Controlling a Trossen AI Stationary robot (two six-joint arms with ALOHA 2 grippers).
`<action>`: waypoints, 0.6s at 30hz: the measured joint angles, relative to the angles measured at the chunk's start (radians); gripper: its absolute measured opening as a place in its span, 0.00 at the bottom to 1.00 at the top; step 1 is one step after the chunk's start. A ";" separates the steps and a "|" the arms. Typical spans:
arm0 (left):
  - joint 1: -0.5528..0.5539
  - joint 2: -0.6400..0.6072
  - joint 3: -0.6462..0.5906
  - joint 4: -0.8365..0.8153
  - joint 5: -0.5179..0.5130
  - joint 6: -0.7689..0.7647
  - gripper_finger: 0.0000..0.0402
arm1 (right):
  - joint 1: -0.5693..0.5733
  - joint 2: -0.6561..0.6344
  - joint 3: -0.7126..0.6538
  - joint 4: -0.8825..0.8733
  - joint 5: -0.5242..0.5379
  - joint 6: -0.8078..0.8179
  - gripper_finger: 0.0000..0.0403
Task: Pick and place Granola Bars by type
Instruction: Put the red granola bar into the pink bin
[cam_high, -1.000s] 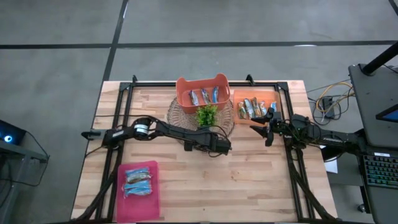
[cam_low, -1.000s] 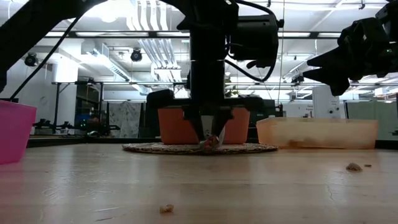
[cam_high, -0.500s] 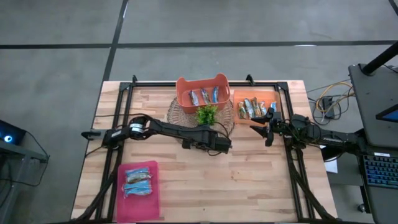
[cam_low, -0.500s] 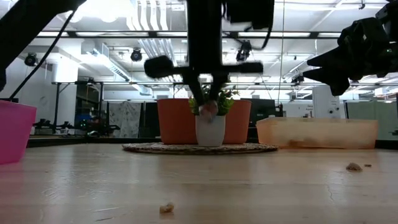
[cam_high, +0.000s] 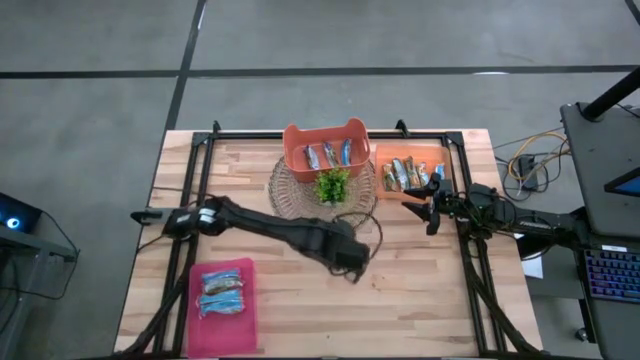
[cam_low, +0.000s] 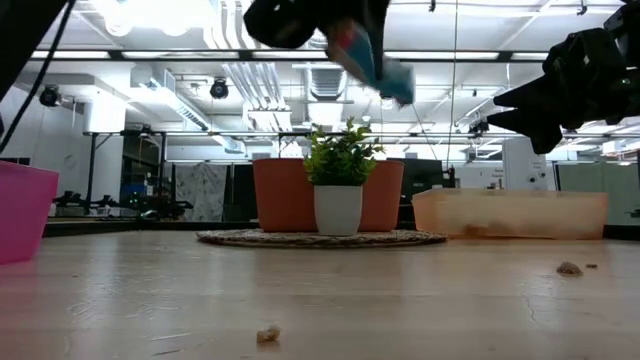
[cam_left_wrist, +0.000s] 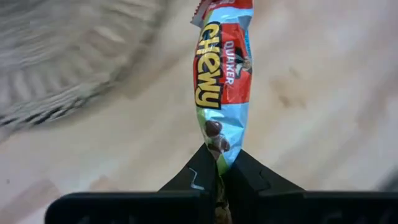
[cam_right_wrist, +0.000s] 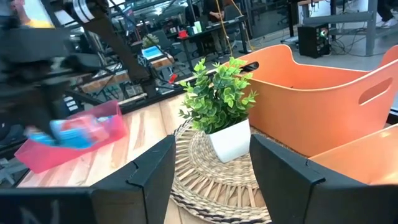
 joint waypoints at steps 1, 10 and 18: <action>-0.013 0.000 0.010 0.005 0.013 0.049 0.01 | 0.000 0.000 0.000 0.000 0.000 0.000 0.49; -0.135 -0.033 -0.051 -0.033 0.027 0.281 0.00 | 0.000 0.000 0.000 0.000 0.000 0.000 0.49; -0.200 -0.251 -0.404 0.006 -0.039 0.360 0.00 | 0.000 0.000 0.000 0.000 0.000 0.000 0.49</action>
